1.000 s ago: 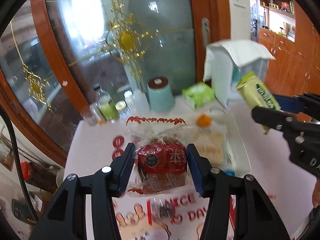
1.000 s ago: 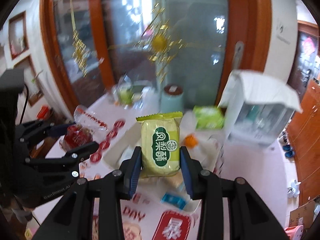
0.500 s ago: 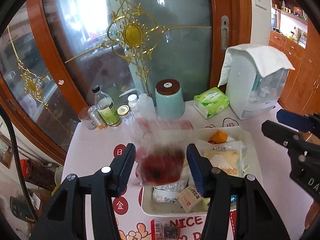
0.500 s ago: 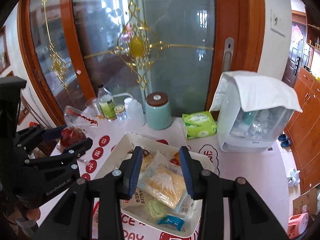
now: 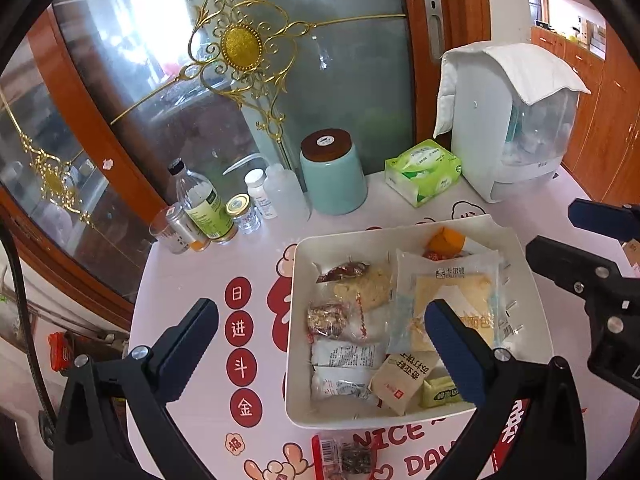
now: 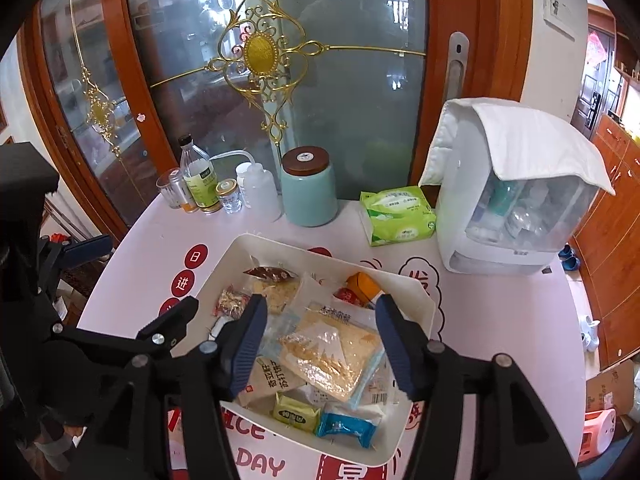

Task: Organize snacks
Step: 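Withdraw both open grippers from the tray toward the remaining snacks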

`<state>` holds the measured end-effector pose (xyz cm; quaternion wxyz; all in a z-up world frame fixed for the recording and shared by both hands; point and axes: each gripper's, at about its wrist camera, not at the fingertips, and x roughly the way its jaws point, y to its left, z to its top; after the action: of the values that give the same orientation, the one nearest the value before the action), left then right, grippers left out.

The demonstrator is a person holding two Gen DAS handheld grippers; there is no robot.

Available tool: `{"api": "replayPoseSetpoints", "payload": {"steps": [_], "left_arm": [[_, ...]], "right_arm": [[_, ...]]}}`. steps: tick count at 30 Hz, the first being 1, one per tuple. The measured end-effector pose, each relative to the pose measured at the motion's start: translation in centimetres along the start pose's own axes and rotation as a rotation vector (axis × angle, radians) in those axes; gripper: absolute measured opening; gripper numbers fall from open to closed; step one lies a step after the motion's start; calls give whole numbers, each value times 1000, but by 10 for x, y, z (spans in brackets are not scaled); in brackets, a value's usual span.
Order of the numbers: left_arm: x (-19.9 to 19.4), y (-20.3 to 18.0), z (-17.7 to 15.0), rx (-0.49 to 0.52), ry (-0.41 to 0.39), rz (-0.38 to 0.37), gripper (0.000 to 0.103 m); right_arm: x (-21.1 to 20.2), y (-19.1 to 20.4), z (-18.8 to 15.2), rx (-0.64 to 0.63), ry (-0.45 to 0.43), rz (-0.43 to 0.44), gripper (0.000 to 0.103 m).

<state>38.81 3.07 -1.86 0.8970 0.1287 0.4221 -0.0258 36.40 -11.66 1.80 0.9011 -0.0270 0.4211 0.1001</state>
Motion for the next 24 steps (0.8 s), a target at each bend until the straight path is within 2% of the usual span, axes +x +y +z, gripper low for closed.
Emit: {"api": "replayPoseSetpoints", "payload": {"steps": [14, 24], "left_arm": [[-25, 6, -25, -66, 16, -26, 103], [-68, 1, -75, -96, 2, -57, 103]], "right_arm": [[-16, -7, -30, -17, 23, 0, 61], [-31, -27, -89, -20, 69, 45, 62]]}}
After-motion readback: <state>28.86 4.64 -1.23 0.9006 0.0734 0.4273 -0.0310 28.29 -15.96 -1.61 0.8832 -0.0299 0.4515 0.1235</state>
